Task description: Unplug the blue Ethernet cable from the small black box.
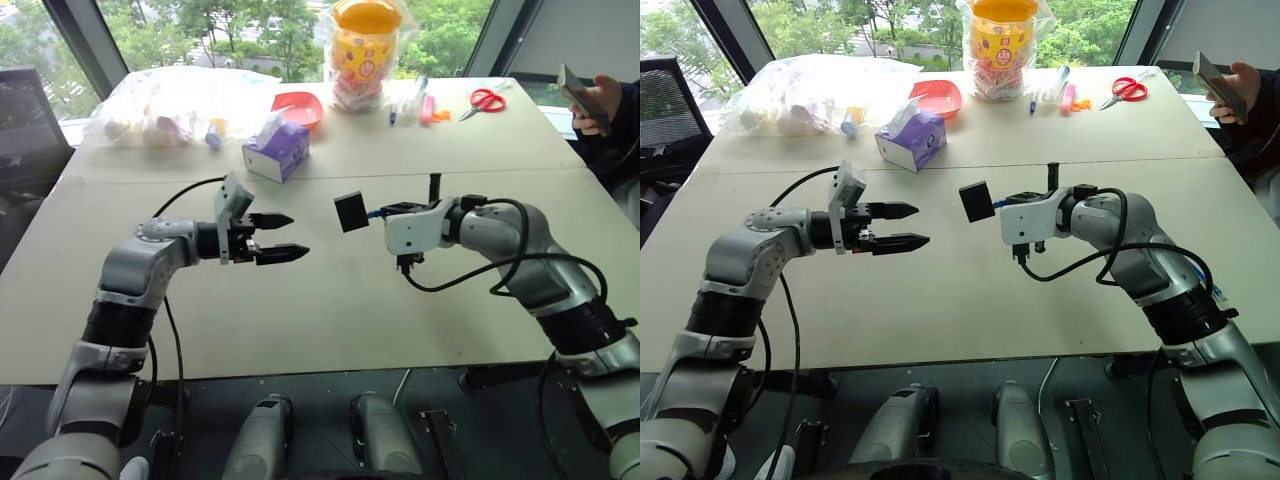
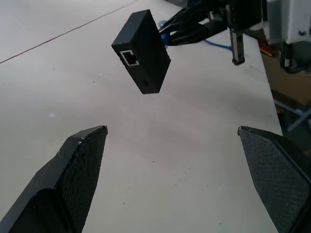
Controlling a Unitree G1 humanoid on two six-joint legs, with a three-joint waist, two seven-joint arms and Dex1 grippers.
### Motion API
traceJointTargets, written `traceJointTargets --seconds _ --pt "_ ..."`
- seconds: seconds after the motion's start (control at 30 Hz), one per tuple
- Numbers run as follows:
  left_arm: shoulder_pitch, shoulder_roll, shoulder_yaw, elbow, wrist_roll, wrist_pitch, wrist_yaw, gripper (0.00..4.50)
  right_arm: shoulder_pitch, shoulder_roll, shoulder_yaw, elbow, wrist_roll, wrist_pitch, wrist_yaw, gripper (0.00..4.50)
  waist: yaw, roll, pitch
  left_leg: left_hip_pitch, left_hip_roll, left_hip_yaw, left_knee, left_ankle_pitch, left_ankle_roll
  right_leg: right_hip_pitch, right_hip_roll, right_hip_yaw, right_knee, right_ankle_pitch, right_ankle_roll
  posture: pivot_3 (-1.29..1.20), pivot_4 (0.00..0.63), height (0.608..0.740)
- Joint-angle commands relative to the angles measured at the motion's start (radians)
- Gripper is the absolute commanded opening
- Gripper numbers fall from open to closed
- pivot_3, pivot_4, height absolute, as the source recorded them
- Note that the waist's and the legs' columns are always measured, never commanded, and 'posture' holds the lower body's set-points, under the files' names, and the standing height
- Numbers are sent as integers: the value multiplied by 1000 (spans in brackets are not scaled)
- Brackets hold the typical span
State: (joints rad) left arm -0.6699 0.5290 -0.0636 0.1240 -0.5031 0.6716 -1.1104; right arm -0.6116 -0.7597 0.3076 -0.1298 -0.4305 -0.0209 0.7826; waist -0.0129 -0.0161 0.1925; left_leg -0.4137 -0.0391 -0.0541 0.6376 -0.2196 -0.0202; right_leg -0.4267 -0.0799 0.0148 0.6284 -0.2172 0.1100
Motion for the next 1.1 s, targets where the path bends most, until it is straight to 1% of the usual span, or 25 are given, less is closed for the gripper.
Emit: traceJointTargets --seconds 0.03,0.2,0.53,0.57,0.63,0.7,0.8,0.83,0.87,0.93,1.03,1.1 --pt "-64 -17 36 11 -59 39 -20 4500 12 30 -29 -125 -18 31 -20 33 0 0 0 0 0 0 1 0 0 0 0 0 0 0 0 0 150 740" --pt "-89 -24 36 38 -73 51 -37 4500 32 67 -44 -206 -4 80 -7 33 -2 0 0 0 0 0 2 0 0 1 0 0 0 0 0 0 150 740" --pt "-118 -47 46 65 -73 50 -39 4500 48 67 -46 -269 5 123 36 33 0 0 0 0 0 -1 4 0 0 2 0 0 0 0 0 0 150 740" --pt "-117 -50 47 63 -75 50 -39 4246 51 72 -43 -284 11 134 46 6 0 0 0 0 0 -1 4 0 0 2 0 0 0 0 0 0 150 740" --pt "-115 -57 52 60 -82 53 -38 3571 55 78 -37 -307 16 151 59 0 0 0 0 0 1 -1 4 0 0 2 0 0 0 0 0 0 150 740" --pt "-111 -65 59 56 -92 57 -39 2665 56 81 -35 -319 15 162 66 0 0 0 0 0 1 -1 4 0 0 2 0 0 0 0 0 0 150 740" --pt "-106 -66 58 52 -93 56 -38 1057 53 84 -36 -330 16 178 77 0 0 0 0 0 1 -1 5 0 0 2 0 0 0 0 0 0 150 740" --pt "-105 -66 58 51 -93 55 -39 654 50 84 -36 -333 18 184 81 0 0 0 0 0 1 -1 5 0 0 2 0 0 0 -1 -1 0 150 740" --pt "-105 -65 58 51 -95 57 -39 478 49 85 -37 -337 21 191 84 0 0 0 0 0 1 -1 5 0 0 2 0 0 0 -1 -2 0 150 740" --pt "-106 -62 57 54 -94 58 -40 506 46 87 -41 -341 36 209 95 0 0 0 0 0 1 -1 5 0 0 2 0 0 1 -1 -2 0 150 740" --pt "-107 -44 45 58 -80 52 -56 506 45 123 -88 -363 141 352 141 1174 -1 0 0 0 1 -1 5 0 0 2 0 0 1 -1 -1 0 150 740" --pt "-107 -31 36 62 -71 46 -72 506 40 125 -115 -384 221 439 195 2189 0 0 0 0 1 -1 5 0 0 2 0 0 1 -1 -1 0 150 740"
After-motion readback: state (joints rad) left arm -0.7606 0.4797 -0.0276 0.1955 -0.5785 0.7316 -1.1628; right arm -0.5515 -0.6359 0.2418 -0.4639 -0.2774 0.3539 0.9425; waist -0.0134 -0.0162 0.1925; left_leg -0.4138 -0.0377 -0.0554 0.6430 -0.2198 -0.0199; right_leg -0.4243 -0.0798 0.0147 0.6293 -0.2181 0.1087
